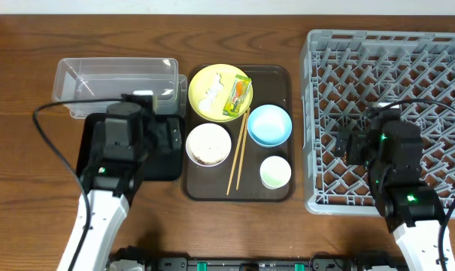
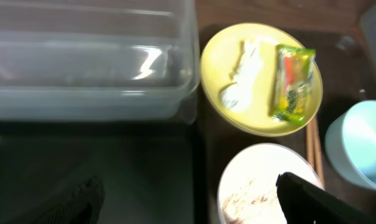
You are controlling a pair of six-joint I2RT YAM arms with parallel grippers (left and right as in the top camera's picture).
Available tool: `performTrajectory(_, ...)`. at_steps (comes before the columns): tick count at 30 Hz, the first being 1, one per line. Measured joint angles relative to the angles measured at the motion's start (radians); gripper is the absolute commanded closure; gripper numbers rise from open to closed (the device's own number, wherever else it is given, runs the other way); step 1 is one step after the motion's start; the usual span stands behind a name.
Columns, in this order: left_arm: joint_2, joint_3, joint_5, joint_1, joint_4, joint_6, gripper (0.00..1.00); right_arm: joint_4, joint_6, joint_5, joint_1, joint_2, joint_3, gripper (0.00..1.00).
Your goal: Sort waste into correct bins and load items into the dishwasher rack
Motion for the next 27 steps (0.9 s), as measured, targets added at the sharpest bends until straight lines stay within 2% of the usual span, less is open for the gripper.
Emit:
performTrajectory(7, 0.217, 0.223, 0.0, -0.066, 0.003, 0.023, 0.09, 0.0, 0.0, 0.0, 0.0, 0.0, 0.0, 0.01)
performTrajectory(12, 0.39, 0.344, 0.0, -0.119, 0.051, 0.097, 0.12, 0.0, 0.0, 0.0, 0.0, 0.001, 0.0, 0.01)
performTrajectory(18, 0.554, 0.353, 0.004, -0.176, 0.151, 0.203, 0.18, 0.0, 0.0, 0.0, 0.0, 0.001, 0.0, 0.01)
performTrajectory(27, 0.747, 0.353, 0.008, -0.183, 0.226, 0.234, 0.22, 0.0, 0.0, 0.0, 0.0, 0.001, 0.0, 0.01)
